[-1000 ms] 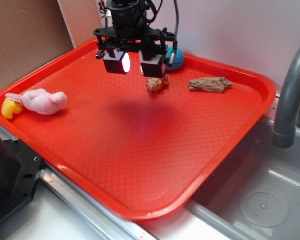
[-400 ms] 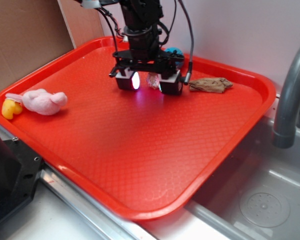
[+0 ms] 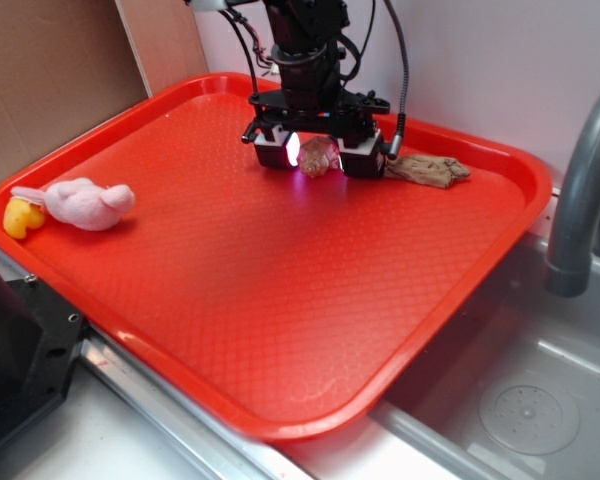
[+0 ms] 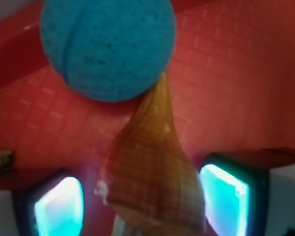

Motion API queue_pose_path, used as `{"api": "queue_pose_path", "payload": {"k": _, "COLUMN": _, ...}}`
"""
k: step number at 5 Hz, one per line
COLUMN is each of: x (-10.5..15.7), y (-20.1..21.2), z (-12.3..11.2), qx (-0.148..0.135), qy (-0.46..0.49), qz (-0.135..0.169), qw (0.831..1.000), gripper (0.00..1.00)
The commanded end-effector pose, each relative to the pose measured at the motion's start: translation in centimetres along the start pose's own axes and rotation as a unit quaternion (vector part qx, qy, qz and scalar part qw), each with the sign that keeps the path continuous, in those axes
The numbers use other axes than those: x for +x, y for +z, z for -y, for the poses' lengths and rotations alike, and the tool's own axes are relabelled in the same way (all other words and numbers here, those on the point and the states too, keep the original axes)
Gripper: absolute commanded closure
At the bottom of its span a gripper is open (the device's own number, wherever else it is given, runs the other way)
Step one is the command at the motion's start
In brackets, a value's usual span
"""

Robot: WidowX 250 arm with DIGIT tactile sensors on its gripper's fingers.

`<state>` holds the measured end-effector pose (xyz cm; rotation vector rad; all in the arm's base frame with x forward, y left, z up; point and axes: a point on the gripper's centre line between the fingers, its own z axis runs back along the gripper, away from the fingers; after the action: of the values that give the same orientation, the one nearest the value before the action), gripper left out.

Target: Grab the shell.

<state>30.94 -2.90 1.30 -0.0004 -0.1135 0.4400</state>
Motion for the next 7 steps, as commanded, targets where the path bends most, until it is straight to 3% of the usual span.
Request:
{"api": "queue_pose_path", "payload": {"k": 1, "x": -0.4, "y": 1.9, "z": -1.7, "qx": 0.002, "qy": 0.013, "qz": -0.02, "qw": 1.0, "gripper": 1.0}}
{"api": "queue_pose_path", "payload": {"k": 2, "x": -2.5, "y": 6.8, "z": -1.5, "qx": -0.024, "qy": -0.004, "qz": -0.027, "qw": 0.999, "gripper": 1.0}}
{"api": "queue_pose_path", "payload": {"k": 3, "x": -3.8, "y": 11.9, "z": -1.3, "qx": -0.025, "qy": -0.003, "qz": -0.026, "qw": 0.999, "gripper": 1.0}}
{"api": "queue_pose_path", "payload": {"k": 4, "x": -4.2, "y": 16.8, "z": -2.6, "qx": -0.075, "qy": -0.054, "qz": 0.045, "qw": 0.995, "gripper": 1.0}}
{"api": "queue_pose_path", "payload": {"k": 5, "x": -4.1, "y": 21.8, "z": -2.9, "qx": -0.081, "qy": -0.091, "qz": 0.059, "qw": 0.991, "gripper": 1.0}}
{"api": "queue_pose_path", "payload": {"k": 6, "x": -3.9, "y": 24.9, "z": -3.7, "qx": -0.126, "qy": -0.117, "qz": 0.014, "qw": 0.985, "gripper": 1.0}}
{"api": "queue_pose_path", "payload": {"k": 7, "x": -4.0, "y": 25.9, "z": -3.6, "qx": -0.129, "qy": -0.107, "qz": -0.011, "qw": 0.986, "gripper": 1.0}}
